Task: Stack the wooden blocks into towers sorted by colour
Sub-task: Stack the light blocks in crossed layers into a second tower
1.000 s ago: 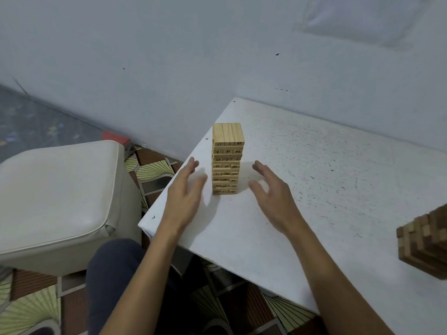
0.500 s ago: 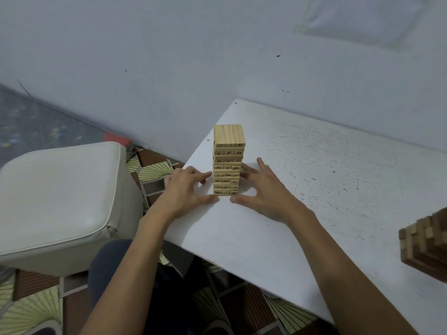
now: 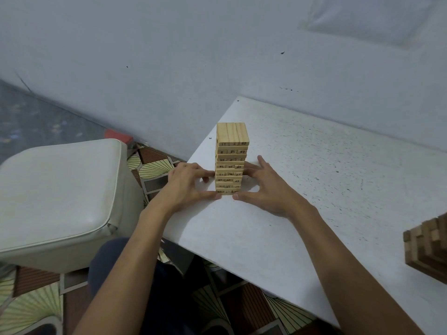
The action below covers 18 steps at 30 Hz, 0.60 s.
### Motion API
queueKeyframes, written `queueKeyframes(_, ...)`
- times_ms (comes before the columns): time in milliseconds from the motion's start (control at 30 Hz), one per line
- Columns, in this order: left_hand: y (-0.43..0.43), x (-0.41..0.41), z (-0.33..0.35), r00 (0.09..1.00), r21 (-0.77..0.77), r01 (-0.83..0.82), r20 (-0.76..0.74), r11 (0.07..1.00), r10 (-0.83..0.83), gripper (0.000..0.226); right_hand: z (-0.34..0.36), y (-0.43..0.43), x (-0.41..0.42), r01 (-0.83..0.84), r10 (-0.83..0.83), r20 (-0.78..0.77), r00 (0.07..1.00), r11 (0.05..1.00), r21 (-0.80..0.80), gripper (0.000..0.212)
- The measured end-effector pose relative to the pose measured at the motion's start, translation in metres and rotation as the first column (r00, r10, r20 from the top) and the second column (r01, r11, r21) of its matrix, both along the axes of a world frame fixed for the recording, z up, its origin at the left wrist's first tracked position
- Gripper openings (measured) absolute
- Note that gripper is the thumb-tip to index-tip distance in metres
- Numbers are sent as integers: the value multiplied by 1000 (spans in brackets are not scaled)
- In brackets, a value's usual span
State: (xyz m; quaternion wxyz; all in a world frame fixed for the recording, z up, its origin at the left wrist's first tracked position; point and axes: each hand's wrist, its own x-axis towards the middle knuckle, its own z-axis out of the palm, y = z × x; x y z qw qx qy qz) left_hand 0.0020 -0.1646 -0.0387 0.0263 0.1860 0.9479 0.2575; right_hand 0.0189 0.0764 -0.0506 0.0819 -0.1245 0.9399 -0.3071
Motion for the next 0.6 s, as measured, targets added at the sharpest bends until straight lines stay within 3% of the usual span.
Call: queueKeyframes(600,2,-5,2,1000,12,12,-18,1000,-12,57,6,1,0,36,-36,-17,999,999,-29,68)
